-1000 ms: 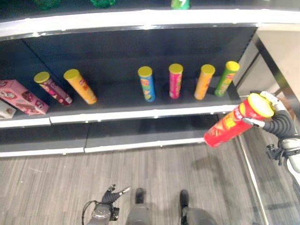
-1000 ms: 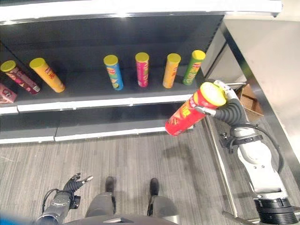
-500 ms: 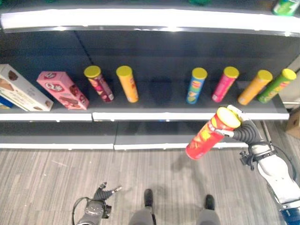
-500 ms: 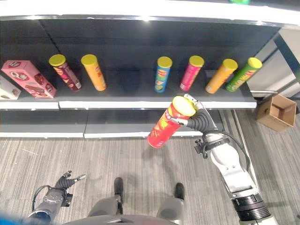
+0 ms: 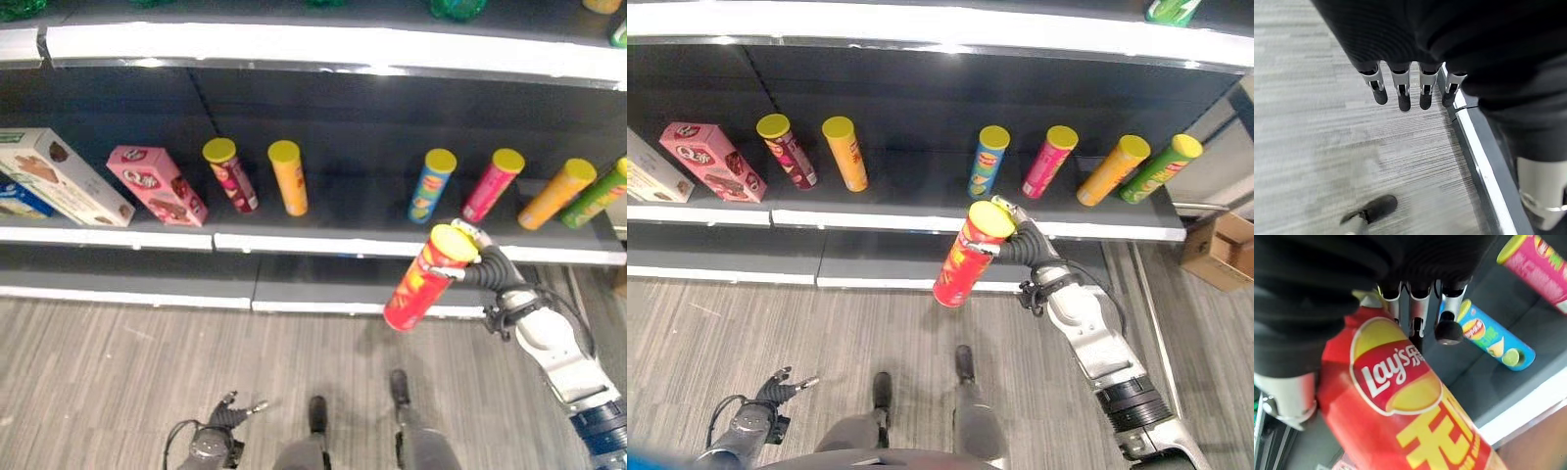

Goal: Put the goods on the table back onto the shelves and tidy them up.

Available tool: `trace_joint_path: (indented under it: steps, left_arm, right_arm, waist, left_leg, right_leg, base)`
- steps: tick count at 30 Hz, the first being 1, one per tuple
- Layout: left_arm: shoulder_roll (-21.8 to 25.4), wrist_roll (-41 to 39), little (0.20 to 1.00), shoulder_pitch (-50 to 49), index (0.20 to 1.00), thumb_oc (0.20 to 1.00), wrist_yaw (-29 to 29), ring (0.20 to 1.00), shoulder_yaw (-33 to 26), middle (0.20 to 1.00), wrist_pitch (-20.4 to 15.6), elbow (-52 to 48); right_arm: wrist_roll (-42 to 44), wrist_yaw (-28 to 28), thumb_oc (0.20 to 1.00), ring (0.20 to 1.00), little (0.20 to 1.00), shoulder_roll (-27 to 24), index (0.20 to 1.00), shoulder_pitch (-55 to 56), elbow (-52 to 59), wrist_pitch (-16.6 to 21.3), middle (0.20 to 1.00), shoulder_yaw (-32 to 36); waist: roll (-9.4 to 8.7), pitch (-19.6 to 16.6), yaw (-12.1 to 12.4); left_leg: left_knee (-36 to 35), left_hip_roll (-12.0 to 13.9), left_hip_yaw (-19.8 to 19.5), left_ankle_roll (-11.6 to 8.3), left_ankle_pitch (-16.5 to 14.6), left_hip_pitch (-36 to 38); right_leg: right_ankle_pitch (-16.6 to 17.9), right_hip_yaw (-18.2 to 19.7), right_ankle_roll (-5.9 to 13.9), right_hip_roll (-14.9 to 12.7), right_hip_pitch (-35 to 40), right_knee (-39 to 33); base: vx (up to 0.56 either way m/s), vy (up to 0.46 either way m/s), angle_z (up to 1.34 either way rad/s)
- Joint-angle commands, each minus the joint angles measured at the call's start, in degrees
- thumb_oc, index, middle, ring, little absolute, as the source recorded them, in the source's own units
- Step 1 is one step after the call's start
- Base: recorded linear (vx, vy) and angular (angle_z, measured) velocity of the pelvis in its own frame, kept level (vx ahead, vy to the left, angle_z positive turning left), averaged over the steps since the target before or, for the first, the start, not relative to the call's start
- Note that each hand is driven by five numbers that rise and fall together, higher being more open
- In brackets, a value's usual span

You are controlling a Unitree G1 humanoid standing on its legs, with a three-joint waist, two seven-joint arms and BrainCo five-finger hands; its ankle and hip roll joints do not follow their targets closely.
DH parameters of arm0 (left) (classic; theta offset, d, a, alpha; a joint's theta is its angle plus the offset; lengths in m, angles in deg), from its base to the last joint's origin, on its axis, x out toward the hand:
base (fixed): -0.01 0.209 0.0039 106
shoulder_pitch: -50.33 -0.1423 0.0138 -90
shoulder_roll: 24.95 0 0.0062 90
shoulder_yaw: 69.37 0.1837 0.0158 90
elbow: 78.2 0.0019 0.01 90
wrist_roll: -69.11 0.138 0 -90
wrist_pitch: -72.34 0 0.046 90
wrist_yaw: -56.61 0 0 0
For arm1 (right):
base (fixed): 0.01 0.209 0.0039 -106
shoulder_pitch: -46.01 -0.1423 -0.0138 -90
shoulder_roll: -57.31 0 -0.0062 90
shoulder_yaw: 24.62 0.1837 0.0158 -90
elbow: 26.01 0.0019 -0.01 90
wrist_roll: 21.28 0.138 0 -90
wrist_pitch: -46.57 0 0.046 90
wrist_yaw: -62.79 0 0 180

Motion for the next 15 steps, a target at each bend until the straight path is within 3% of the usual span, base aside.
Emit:
trace_joint_path:
  steps: [1,10,15]
  left_arm:
    - [1.9,-0.2,1.0,1.6,1.0,1.0,0.3,1.0,0.1,1.0,-0.7,-0.2]
    - [0.1,-1.9,1.0,0.3,1.0,1.0,0.5,1.0,3.3,1.0,-0.8,-2.7]
    - [0.1,-2.5,1.0,-0.2,1.0,1.0,1.2,1.0,5.2,1.0,-1.0,-3.7]
  right_arm:
    - [-2.3,3.4,0.2,0.2,0.2,-4.1,0.2,-5.6,3.7,2.1,0.2,2.2]
    - [-6.3,8.4,0.2,0.2,0.2,-5.3,0.2,-13.0,-0.8,1.1,0.2,0.2]
    - [-9.7,14.1,0.2,0.2,0.2,-4.7,0.2,-20.4,-6.9,-0.2,0.2,-1.6]
  waist:
    - [1.04,1.6,1.9]
    - [4.22,2.0,3.6]
    - [6.07,3.0,5.3]
  left_leg:
    - [1.8,-0.2,2.6,-1.42,-5.2,2.4]
    - [1.2,1.8,-1.3,-3.61,-2.7,-0.4]
    - [0.9,1.9,-2.3,-4.01,-2.0,-1.4]
  right_leg:
    - [-7.2,1.2,-0.15,-0.4,-1.1,6.0]
    - [-9.6,-5.6,-1.87,-0.8,-0.4,6.4]
    - [-10.6,-7.5,-2.21,-1.0,-1.1,7.8]
  base:
    - [0.09,-0.211,0.51]
    - [0.07,-0.159,0.43]
    - [0.03,-0.071,0.22]
